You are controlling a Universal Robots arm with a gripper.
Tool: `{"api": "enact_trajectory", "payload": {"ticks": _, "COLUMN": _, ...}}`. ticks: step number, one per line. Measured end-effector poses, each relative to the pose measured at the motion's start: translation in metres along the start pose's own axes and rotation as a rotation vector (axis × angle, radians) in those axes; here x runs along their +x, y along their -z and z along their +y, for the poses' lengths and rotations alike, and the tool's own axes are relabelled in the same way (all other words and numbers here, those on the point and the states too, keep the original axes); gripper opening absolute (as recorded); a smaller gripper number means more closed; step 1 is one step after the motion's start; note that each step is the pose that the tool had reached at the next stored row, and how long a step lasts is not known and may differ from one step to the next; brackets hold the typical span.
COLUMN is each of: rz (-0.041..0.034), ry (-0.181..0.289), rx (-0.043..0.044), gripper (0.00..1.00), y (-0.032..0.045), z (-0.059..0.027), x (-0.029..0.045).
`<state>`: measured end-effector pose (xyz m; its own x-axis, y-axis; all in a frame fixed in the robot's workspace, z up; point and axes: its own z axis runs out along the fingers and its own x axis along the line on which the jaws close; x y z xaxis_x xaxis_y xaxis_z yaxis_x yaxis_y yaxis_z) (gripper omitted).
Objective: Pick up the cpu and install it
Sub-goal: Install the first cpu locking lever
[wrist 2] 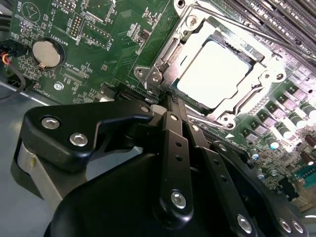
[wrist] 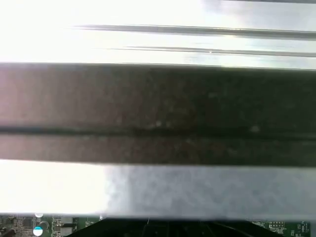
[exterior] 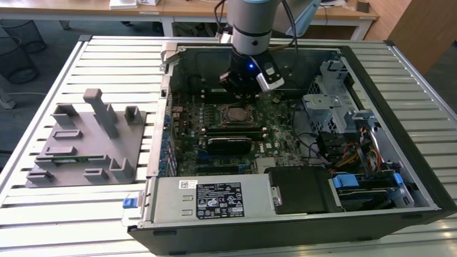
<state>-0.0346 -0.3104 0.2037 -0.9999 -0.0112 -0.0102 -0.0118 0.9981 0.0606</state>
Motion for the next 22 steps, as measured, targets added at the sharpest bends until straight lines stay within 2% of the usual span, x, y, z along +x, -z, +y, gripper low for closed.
{"api": "enact_trajectory", "payload": {"ticks": 8, "rz": 0.0001, "ry": 0.001, "rx": -0.0015, "gripper": 0.11, "y": 0.0003, "z": 0.0003, "x": 0.0129}}
{"api": "enact_trajectory", "payload": {"ticks": 22, "rz": 0.003, "ry": 0.047, "rx": -0.0019, "gripper": 0.11, "y": -0.0001, "z": 0.0073, "x": 0.0125}}
